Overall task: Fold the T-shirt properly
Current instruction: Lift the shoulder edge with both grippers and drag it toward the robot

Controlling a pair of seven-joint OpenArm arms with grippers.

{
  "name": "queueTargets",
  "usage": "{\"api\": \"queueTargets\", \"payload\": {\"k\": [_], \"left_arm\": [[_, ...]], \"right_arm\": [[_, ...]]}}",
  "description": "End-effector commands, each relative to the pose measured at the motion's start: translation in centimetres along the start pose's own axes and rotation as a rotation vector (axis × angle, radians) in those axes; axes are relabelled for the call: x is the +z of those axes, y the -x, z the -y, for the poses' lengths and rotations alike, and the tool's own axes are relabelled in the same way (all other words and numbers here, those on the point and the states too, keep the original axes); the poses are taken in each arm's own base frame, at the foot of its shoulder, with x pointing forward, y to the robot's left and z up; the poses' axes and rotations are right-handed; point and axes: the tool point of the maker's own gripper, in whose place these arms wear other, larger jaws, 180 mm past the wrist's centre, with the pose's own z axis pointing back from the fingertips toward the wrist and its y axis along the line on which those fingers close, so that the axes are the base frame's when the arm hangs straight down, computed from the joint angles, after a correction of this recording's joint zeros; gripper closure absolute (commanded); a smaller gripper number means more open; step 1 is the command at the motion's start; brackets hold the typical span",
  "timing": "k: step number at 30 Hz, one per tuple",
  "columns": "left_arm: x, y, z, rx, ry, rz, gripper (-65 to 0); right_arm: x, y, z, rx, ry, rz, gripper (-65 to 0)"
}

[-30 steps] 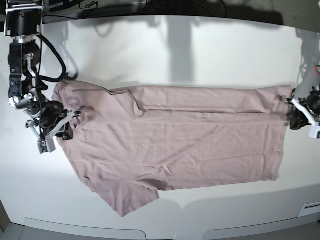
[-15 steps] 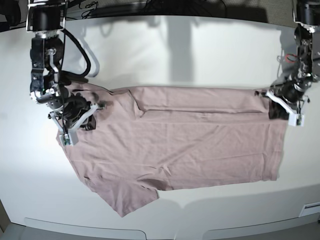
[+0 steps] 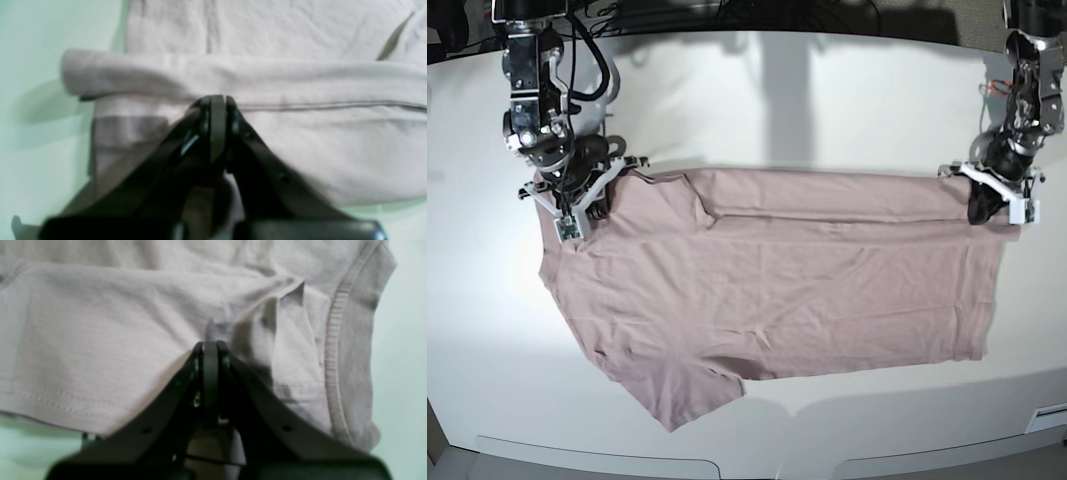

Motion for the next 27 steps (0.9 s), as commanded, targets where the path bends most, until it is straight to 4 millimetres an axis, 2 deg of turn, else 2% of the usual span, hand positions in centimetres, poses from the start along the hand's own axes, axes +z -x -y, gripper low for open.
{"api": "queueTargets", "payload": {"k": [1,7,13,18,23,27], "left_arm": [[1.9,6.5,-1.4,-0.055,-0.056,-0.265,0.0],[4.6,9.3,-0.8,-0.072,-0.042,-0.313,0.0],[8.3,10.5,1.6,-0.116,0.011,-0.325,0.0],[10.7,12.1,2.5,-0.133,0.030,-0.353,0.0],[12.4,13.9,2.2,-0.158,0.023,-0.400,0.0],[13.7,14.0,0.3,-0.148,-0.031,-0.408,0.0]], "right_arm": [[0.5,0.8,0.6,0.040,0.021,-0.015,0.0],[2.1,4.8,-0.4,0.072,0.011,-0.039,0.0],[3.9,7.7,0.8,0.034,0.045,-0.072,0.0],[6.2,10.8,0.6,0.009,0.043,-0.081,0.0],[8.2,13.6,-0.3,0.010,0.025,-0.111,0.0],[9.5,14.9,-1.0,0.006,0.010,-0.135,0.0]]}}
